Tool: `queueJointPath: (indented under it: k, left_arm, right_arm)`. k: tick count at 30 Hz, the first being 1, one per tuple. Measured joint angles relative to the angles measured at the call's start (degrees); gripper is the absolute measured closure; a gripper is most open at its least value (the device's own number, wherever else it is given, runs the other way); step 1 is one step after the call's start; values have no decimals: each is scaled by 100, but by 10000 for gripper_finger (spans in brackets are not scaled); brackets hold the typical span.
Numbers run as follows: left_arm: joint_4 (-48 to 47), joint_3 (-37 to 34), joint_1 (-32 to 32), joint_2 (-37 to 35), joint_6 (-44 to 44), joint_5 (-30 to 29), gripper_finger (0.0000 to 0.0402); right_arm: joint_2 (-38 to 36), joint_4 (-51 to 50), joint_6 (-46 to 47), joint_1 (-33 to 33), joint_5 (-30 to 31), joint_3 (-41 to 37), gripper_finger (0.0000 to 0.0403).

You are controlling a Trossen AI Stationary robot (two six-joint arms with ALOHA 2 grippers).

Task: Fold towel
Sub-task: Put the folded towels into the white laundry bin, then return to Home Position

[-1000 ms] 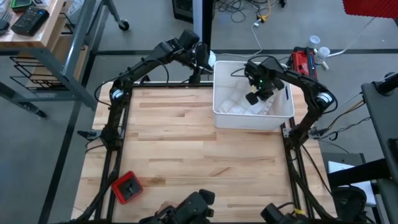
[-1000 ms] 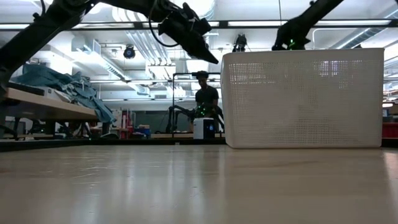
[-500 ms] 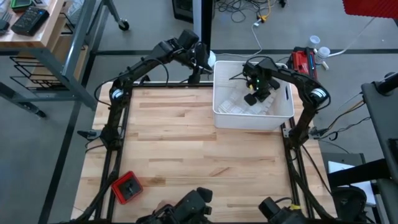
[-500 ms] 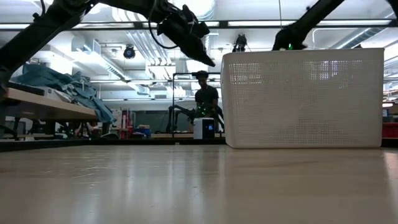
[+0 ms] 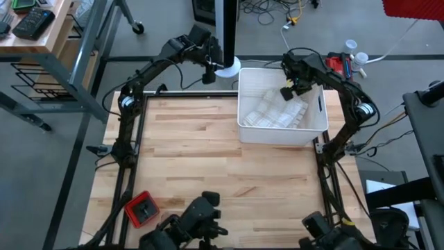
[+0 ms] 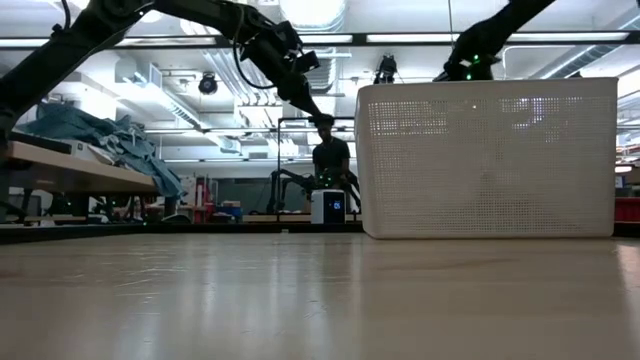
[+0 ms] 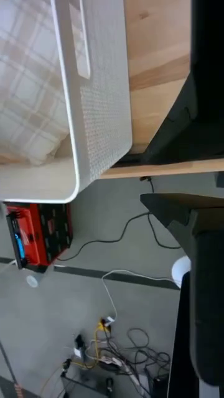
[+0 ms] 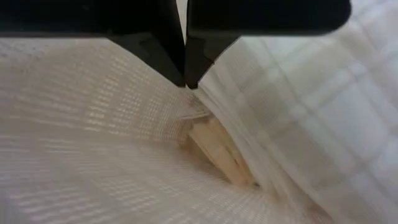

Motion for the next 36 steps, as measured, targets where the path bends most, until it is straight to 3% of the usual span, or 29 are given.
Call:
queueJointPath:
  k: [9,21,24,27,36]
  left_arm:
    - [33,0,39,2,30,6,326]
    - [3,0,46,4,43,10,326]
    - [-12,0,46,4,43,10,326]
    - [-17,0,48,4,43,10,326]
    - [-19,0,50,7,-19,10,326]
  right_arm:
    - [794,243,-216,-46,-159,-7,403]
    - [1309,369,-593,55,-1246,-13,403]
    - [1278,379,-571,144,-1210,-18,403]
    - [1112,387,-380,234,-762,-24,403]
    - [-23,212,107,243,-654,-24,403]
